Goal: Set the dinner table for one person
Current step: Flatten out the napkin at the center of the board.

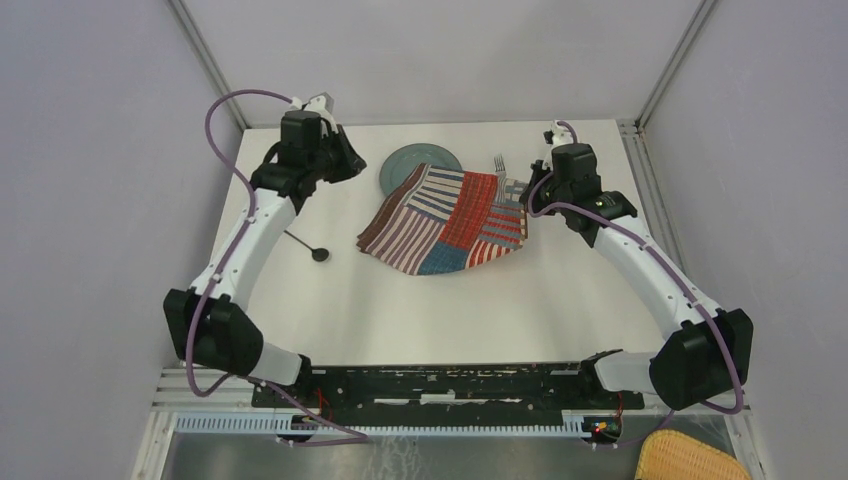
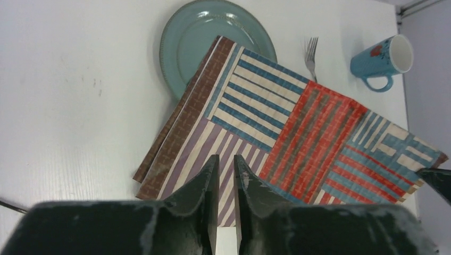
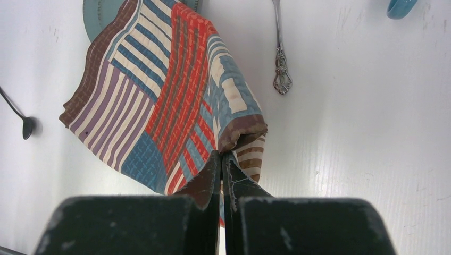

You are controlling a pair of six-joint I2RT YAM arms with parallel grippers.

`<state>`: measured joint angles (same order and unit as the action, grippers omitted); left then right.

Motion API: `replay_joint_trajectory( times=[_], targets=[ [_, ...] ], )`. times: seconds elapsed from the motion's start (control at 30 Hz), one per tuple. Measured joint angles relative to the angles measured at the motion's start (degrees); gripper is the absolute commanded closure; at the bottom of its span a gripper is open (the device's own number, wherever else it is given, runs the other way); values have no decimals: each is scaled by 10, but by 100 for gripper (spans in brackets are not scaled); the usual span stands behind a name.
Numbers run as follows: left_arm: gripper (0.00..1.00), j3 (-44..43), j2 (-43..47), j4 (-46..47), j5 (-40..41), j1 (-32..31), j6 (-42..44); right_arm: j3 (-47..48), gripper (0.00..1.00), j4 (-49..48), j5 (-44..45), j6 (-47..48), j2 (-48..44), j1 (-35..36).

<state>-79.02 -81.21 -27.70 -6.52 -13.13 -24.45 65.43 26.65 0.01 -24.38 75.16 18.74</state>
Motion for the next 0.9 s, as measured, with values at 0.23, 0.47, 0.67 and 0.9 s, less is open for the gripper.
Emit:
replay_joint_trajectory(
  times=[0.23,0.47,0.67,0.9],
  targets=[
    [72,-42,-139,25,-43,-2,4,0,100,-1,-1,-1,11,0],
    [72,-71,-227,48,-68,-2,5,0,100,-5,-20,-2,28,0],
    [75,-111,-251,54,-71,-2,5,0,100,-5,-59,3,36,17],
    [78,-114,-251,59,-71,-2,5,1,100,4,-108,22,41,55]
  ],
)
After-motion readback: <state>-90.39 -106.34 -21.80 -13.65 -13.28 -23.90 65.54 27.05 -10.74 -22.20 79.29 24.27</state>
